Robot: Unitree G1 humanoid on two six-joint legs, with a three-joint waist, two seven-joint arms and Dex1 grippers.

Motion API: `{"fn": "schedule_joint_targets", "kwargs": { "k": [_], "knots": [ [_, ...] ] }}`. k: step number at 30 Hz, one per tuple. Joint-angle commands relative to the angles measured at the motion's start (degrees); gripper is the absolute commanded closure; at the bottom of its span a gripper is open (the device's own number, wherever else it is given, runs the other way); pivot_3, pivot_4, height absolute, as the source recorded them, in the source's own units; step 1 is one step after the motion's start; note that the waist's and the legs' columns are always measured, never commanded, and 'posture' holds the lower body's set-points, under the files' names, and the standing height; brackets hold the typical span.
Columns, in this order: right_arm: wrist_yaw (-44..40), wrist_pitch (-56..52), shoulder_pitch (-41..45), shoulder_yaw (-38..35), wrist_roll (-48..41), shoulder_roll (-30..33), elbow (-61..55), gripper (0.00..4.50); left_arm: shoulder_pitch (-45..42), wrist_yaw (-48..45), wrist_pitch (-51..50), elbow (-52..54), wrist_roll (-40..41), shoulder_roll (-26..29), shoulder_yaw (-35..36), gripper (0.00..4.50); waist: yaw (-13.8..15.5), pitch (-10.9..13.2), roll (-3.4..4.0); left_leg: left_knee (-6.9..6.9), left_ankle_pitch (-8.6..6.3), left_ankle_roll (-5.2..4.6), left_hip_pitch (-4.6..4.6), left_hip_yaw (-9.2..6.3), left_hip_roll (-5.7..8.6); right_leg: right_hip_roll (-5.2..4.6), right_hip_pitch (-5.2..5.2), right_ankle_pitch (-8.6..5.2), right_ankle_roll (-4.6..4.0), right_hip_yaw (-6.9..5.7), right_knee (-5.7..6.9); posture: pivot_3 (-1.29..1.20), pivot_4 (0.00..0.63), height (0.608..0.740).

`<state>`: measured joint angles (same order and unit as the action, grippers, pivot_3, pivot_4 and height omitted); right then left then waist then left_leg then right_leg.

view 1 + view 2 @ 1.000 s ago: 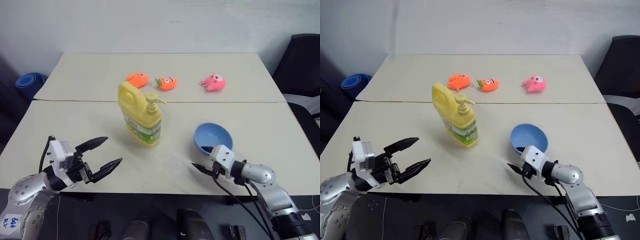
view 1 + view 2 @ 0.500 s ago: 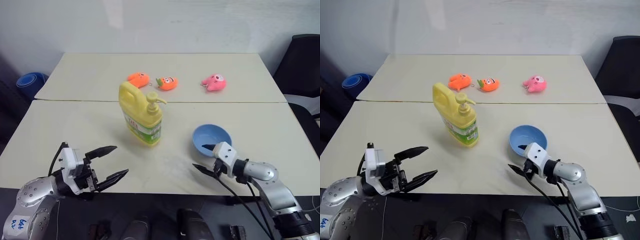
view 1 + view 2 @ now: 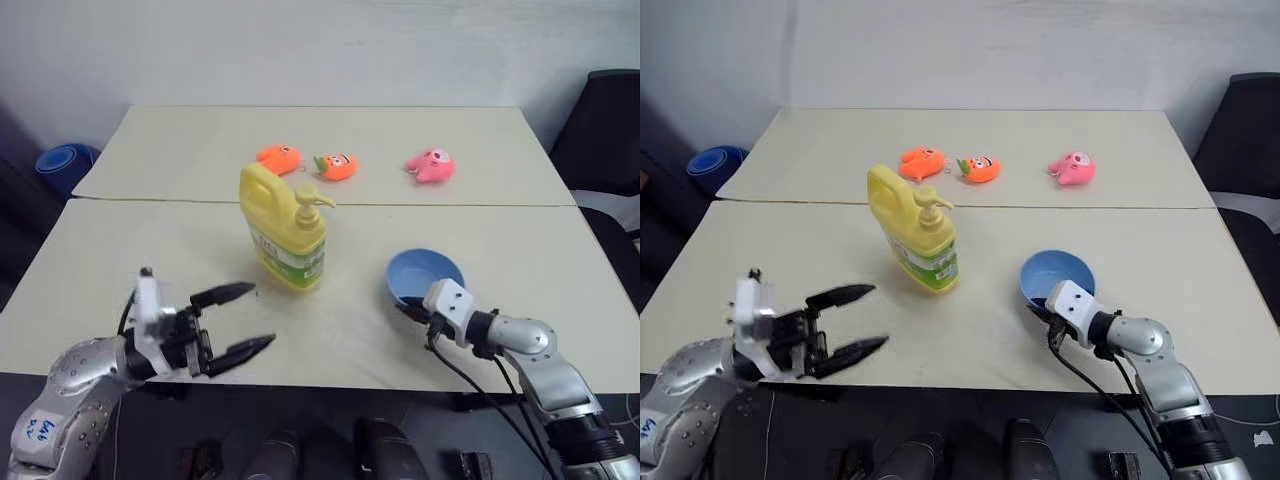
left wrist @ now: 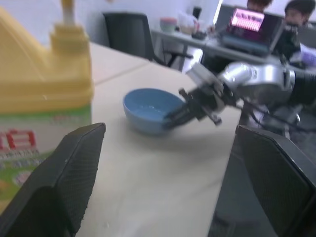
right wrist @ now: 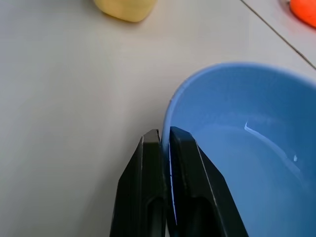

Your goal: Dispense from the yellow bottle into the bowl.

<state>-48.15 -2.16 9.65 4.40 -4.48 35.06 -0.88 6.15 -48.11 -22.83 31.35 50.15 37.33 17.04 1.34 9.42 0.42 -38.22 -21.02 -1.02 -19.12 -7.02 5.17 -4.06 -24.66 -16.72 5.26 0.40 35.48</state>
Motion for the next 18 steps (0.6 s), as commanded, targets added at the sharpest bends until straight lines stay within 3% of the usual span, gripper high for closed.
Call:
{"fn": "schedule_joint_targets", "kwargs": {
  "k": [1,4,7,12,18],
  "knots": [
    [-1.7,2.7,1.3,-0.5,-0.7,1.1,-0.2,4.44,-1.4,2.1,-3.5,3.2,5.1,1.8,2.2,0.0,-0.1,0.0,0.0,0.0,0.0,0.01,-0.01,0.0,0.0,0.0,-0.02,0.0,0.0,0.0,0.0,0.0,0.15,0.74],
    [-5.0,2.5,3.3,-0.5,-3.1,1.4,-2.2,4.44,-5.6,4.2,-5.4,3.2,8.1,3.0,3.4,0.0,0.0,0.0,0.01,0.01,0.02,0.03,-0.05,0.02,-0.01,0.02,-0.07,0.0,0.0,0.02,0.01,0.0,0.15,0.74],
    [-9.4,-0.6,6.1,0.6,-6.2,2.2,-7.5,4.5,-12.9,6.3,-5.5,1.3,7.8,3.7,3.7,0.58,0.0,0.0,-0.01,-0.06,0.06,0.09,-0.07,0.0,-0.01,0.03,-0.08,0.0,0.0,-0.01,0.07,0.0,0.15,0.74],
    [-14.5,-13.3,12.7,3.2,-12.2,4.7,-19.0,4.5,-27.8,6.4,-4.9,-5.2,2.4,4.0,-1.1,2.06,0.0,0.1,-0.03,-0.03,0.08,0.11,-0.09,-0.03,-0.02,0.05,-0.13,0.0,0.0,-0.04,0.06,0.0,0.15,0.74],
    [-16.1,-27.0,20.6,3.9,-16.5,8.9,-25.8,4.5,-39.4,5.6,-3.3,-12.3,-4.9,1.0,-7.9,3.9,0.2,0.1,-0.15,-0.03,0.07,0.09,-0.2,-0.08,0.03,0.02,-0.16,0.0,0.01,-0.08,-0.05,0.0,0.15,0.74]
  ]
}}
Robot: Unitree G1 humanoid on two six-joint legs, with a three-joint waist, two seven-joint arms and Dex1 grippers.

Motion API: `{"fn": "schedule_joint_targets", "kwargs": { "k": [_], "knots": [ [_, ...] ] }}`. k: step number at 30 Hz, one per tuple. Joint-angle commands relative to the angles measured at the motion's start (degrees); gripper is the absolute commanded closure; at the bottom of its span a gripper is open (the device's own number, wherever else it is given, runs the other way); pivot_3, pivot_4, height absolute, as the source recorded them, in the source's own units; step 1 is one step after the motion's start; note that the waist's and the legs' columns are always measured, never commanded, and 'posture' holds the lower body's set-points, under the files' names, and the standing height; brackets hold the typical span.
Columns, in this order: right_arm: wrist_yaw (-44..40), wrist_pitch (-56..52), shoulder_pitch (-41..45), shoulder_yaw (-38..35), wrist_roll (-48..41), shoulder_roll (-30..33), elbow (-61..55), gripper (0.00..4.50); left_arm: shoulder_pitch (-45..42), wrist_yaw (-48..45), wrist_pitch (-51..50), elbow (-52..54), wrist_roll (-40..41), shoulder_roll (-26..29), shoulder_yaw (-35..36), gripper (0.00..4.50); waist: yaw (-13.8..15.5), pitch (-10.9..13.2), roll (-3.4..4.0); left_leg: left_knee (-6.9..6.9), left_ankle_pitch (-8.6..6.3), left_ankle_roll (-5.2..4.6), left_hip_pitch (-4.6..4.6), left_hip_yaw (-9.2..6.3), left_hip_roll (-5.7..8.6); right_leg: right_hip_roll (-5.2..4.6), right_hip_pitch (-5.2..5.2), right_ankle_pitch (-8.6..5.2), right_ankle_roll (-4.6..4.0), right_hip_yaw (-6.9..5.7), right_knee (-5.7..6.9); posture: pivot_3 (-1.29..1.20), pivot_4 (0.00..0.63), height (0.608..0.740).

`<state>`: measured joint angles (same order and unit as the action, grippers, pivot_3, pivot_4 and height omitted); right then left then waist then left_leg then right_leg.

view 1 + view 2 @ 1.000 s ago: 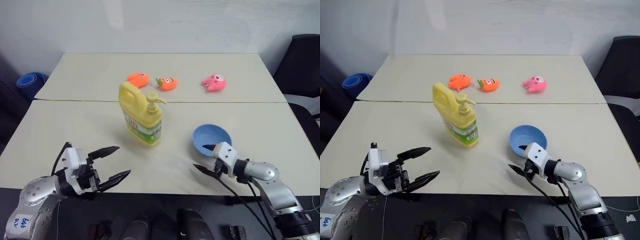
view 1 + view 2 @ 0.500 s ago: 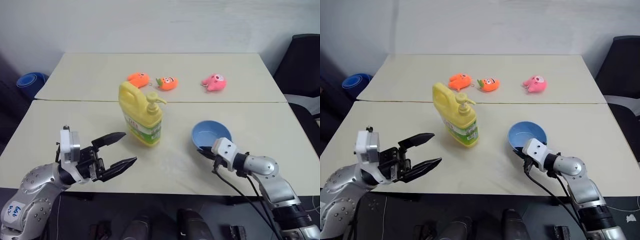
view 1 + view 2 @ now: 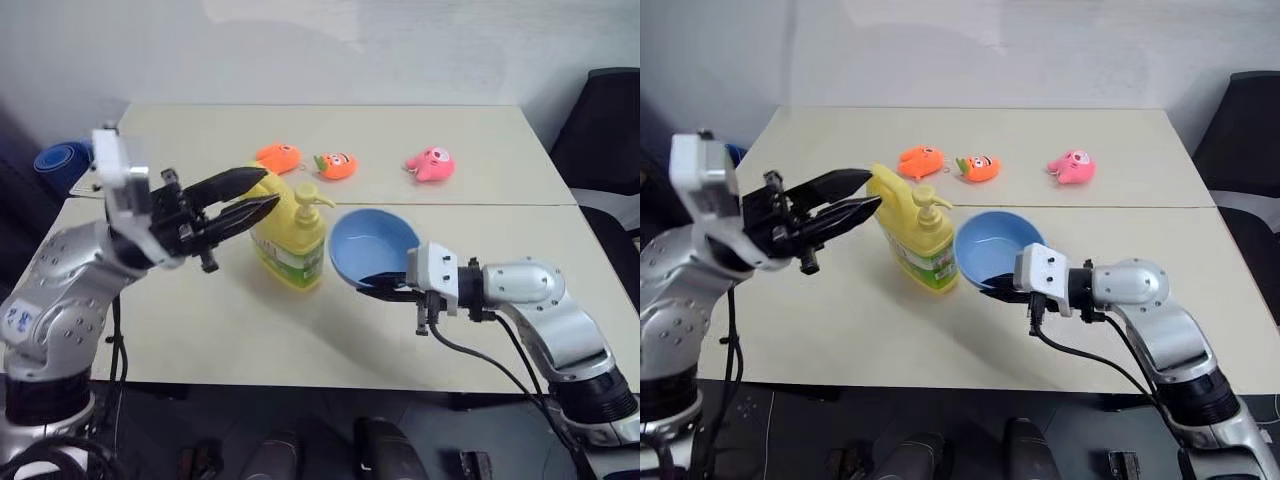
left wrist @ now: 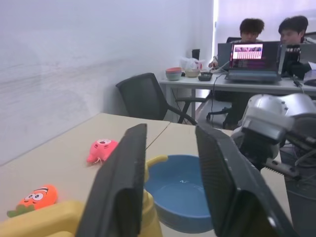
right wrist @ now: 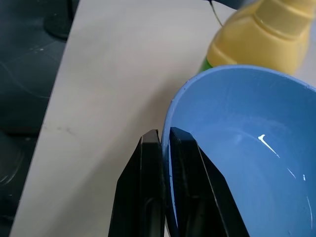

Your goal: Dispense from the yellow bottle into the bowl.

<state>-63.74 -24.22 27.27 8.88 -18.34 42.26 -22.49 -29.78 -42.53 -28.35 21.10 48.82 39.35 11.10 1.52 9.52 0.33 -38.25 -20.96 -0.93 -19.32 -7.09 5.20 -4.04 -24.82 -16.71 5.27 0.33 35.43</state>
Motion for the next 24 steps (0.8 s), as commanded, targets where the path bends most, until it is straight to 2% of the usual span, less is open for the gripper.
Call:
{"fn": "schedule_joint_targets", "kwargs": {
  "k": [1,2,6,11,24],
  "knots": [
    [-0.4,-7.0,4.5,-0.4,-3.3,2.0,-4.9,4.5,-5.2,0.5,2.9,-3.6,-5.5,-2.1,-3.1,4.2,0.0,0.1,-0.12,-0.01,0.0,0.0,-0.01,0.0,0.01,-0.01,-0.01,0.0,0.0,0.0,0.01,0.0,0.15,0.74],
    [-0.3,-8.6,5.7,-0.3,-3.9,2.1,-5.5,4.5,-6.5,0.9,3.2,-4.8,-6.7,-3.1,-4.0,4.47,0.0,0.1,-0.14,-0.02,0.0,0.0,-0.02,0.0,0.01,-0.01,-0.03,0.0,0.0,0.0,0.01,0.0,0.15,0.74],
    [0.1,-11.9,9.0,-0.3,-5.3,2.0,-6.6,4.5,-9.2,1.6,3.9,-7.5,-10.6,-6.1,-6.6,4.47,-0.2,0.1,-0.2,-0.02,0.01,0.01,-0.13,0.05,-0.01,0.0,-0.23,0.0,0.0,0.03,0.1,0.0,0.15,0.74],
    [-0.4,-13.2,10.7,-0.5,-6.2,2.4,-6.8,4.5,-10.0,1.5,4.9,-9.8,-14.5,-9.0,-8.7,4.47,-0.2,0.1,-0.21,-0.68,0.0,0.06,-0.96,0.04,0.0,0.01,-0.99,0.01,0.01,-0.01,0.47,0.0,0.15,0.74],
    [1.5,-14.2,13.3,0.8,-5.6,1.1,-4.9,4.5,-7.6,5.5,0.5,-10.6,-20.4,-11.9,-11.7,4.47,-0.2,0.2,-0.32,-0.84,0.0,0.05,-0.92,0.05,0.05,-0.03,-0.9,0.04,0.06,0.01,0.57,0.0,0.15,0.74]
  ]
}}
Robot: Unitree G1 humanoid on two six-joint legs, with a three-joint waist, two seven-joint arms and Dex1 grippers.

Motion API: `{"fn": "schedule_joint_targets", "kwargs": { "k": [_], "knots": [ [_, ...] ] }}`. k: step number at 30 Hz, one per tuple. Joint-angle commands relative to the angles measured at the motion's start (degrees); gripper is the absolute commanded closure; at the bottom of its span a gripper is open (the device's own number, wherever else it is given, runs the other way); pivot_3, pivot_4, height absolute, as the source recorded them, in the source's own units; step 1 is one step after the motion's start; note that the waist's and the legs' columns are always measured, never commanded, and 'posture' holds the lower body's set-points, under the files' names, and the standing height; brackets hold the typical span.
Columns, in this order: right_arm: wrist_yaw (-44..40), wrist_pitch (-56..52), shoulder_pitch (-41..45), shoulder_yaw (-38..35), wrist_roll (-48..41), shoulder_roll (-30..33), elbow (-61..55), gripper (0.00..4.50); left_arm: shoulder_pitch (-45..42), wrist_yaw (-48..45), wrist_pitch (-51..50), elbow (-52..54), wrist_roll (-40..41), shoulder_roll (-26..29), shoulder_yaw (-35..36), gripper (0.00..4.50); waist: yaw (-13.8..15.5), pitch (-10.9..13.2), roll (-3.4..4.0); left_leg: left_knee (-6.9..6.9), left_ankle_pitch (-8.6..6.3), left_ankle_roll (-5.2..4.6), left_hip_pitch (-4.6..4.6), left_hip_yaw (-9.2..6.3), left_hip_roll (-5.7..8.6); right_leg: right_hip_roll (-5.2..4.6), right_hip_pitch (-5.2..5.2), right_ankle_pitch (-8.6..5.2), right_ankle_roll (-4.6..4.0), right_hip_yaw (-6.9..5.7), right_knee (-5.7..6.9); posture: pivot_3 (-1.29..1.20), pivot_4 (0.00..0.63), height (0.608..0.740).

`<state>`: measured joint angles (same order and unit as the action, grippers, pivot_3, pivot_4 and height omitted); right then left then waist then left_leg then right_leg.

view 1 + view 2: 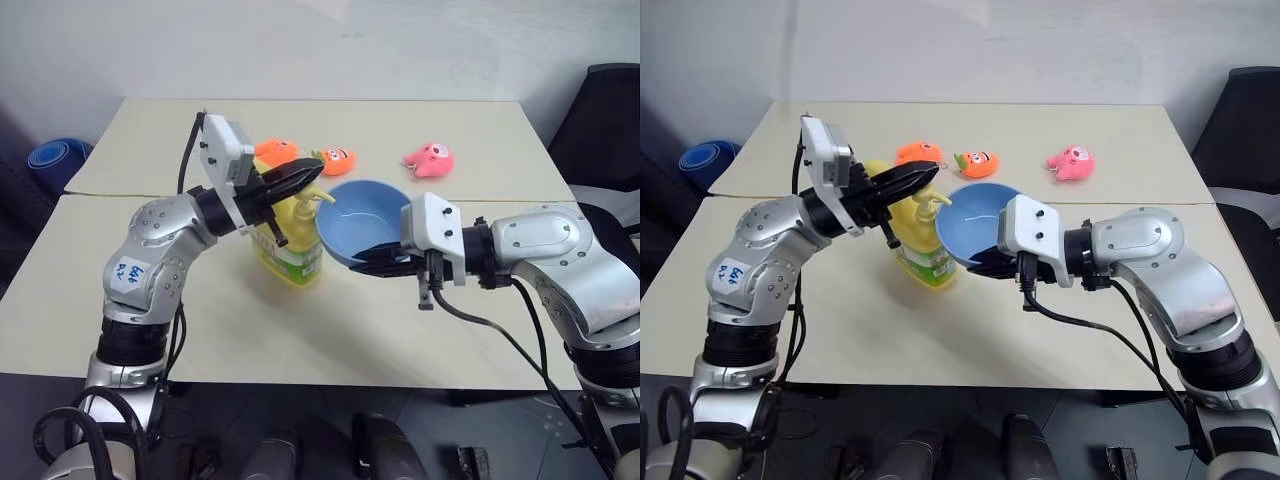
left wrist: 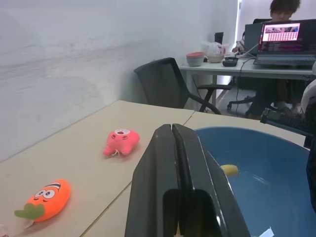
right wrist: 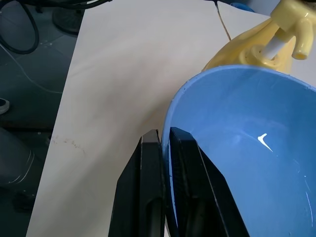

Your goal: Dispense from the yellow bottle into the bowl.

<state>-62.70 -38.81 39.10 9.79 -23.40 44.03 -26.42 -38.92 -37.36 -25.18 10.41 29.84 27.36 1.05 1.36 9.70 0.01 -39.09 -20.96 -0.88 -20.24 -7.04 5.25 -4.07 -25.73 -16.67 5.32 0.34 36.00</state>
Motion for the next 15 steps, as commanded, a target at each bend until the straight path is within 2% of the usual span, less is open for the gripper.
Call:
{"fn": "schedule_joint_targets", "kwargs": {
  "k": [1,9,15],
  "knots": [
    [0.6,0.5,1.5,0.0,-0.5,-0.7,-0.9,4.5,1.8,0.9,-3.3,0.1,-1.7,-0.1,-1.8,4.47,0.0,0.0,0.0,0.0,0.0,0.0,0.02,0.0,0.0,0.0,0.02,0.0,0.0,0.0,0.0,0.0,0.15,0.74],
    [1.5,1.1,1.6,0.4,-0.2,-1.3,0.2,4.5,3.6,3.7,-9.8,0.1,-3.0,0.3,-3.7,4.47,0.0,-0.1,-0.02,-0.01,0.0,0.0,0.17,0.0,0.0,0.0,0.18,0.0,0.0,0.01,0.04,0.0,0.15,0.74],
    [1.8,1.6,2.2,0.6,0.4,-2.0,1.4,4.5,4.6,3.7,-9.2,-2.4,-4.8,-0.5,-5.6,4.47,0.0,-0.2,0.01,-0.01,0.0,0.0,0.25,0.0,0.0,-0.01,0.26,0.0,0.0,0.01,0.05,0.0,0.15,0.74]
  ]
}}
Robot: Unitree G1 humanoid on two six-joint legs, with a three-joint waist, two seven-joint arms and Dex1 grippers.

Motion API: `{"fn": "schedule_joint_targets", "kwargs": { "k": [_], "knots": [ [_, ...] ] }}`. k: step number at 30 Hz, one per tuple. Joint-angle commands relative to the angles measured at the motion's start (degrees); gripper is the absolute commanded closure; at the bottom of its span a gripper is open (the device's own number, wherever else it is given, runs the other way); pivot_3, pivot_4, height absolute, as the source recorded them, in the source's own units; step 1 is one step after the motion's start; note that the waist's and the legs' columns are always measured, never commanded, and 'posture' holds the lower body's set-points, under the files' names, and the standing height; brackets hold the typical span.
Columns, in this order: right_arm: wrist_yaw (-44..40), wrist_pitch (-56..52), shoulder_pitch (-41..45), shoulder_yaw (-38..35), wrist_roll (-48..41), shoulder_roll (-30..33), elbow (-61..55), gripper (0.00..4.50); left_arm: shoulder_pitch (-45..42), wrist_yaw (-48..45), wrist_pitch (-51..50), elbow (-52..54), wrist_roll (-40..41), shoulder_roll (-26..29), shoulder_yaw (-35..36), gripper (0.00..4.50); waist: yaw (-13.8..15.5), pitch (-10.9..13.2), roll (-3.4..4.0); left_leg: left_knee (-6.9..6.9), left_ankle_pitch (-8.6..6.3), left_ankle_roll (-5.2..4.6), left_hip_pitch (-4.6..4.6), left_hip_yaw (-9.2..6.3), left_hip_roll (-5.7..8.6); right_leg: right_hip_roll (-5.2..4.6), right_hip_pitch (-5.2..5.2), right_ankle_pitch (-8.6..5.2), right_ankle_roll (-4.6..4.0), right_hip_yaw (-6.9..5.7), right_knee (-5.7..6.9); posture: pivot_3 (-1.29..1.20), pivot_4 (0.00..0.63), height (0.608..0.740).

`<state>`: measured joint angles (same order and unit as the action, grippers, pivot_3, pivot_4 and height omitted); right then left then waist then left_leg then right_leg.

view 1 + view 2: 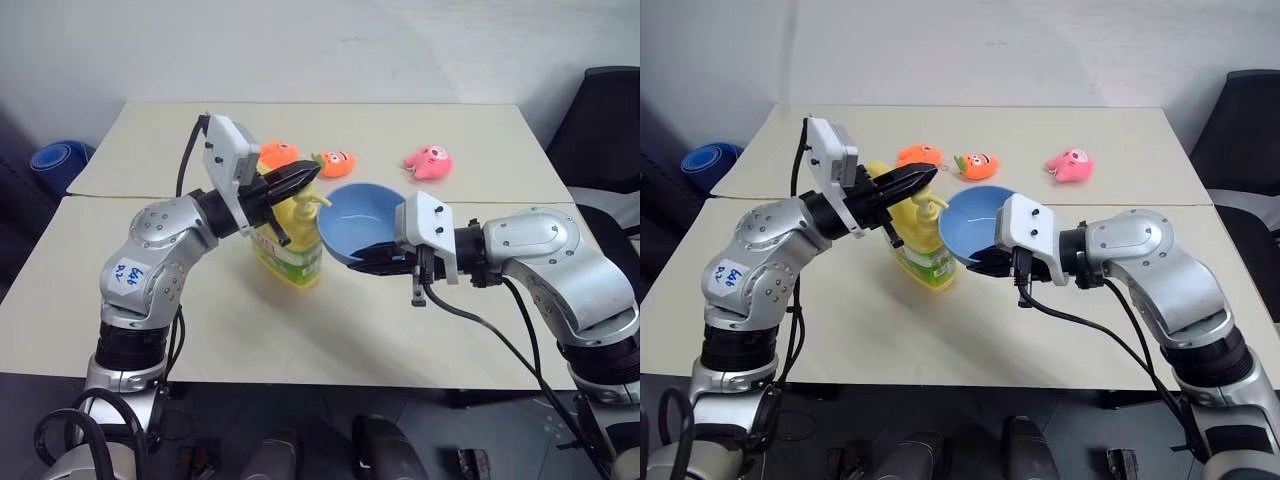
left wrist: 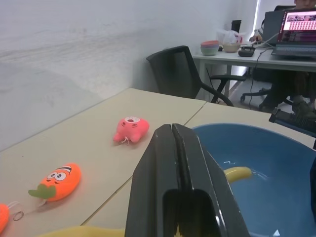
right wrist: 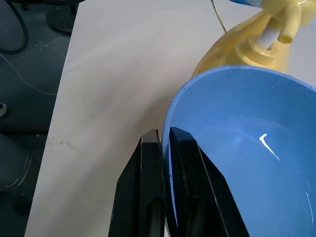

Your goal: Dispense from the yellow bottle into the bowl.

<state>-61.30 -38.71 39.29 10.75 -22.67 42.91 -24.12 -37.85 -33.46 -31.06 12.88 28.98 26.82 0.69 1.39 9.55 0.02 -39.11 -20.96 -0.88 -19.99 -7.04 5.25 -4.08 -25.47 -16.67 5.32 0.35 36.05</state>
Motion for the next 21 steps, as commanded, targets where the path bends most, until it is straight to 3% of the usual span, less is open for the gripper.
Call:
{"fn": "schedule_joint_targets", "kwargs": {
  "k": [1,11,17,21],
  "knots": [
    [0.5,1.5,2.2,-0.3,-0.3,-1.1,-0.9,4.5,3.7,-0.4,-3.1,-5.4,-4.5,0.1,-5.6,4.47,0.0,0.0,0.0,0.0,0.0,0.0,0.03,0.0,0.0,0.0,0.02,0.0,0.0,0.0,0.0,0.0,0.15,0.74],
    [1.1,0.6,2.7,-0.4,-0.6,-2.3,-1.0,4.5,7.6,-0.8,-2.8,-6.4,-5.4,-1.5,-6.5,4.47,0.0,-0.7,0.27,0.29,-0.06,-0.04,0.9,-0.04,-0.04,0.01,0.91,-0.01,-0.01,0.0,-0.25,0.0,0.15,0.74],
    [1.2,1.1,1.5,-1.3,-0.1,-1.7,-0.2,4.5,4.9,0.4,2.0,-5.4,-1.7,-5.3,0.2,4.47,0.0,-0.9,0.26,0.27,-0.05,-0.04,0.88,-0.05,-0.04,0.01,0.91,-0.01,-0.01,-0.01,-0.26,0.0,0.15,0.74],
    [0.1,6.4,-2.8,-4.4,1.8,1.7,4.6,4.5,1.8,-3.4,2.8,-1.9,6.8,-4.2,8.4,4.47,0.1,-0.7,0.06,0.25,-0.05,-0.03,0.75,-0.06,-0.04,0.02,0.81,-0.01,-0.01,-0.02,-0.25,0.0,0.15,0.74]
  ]
}}
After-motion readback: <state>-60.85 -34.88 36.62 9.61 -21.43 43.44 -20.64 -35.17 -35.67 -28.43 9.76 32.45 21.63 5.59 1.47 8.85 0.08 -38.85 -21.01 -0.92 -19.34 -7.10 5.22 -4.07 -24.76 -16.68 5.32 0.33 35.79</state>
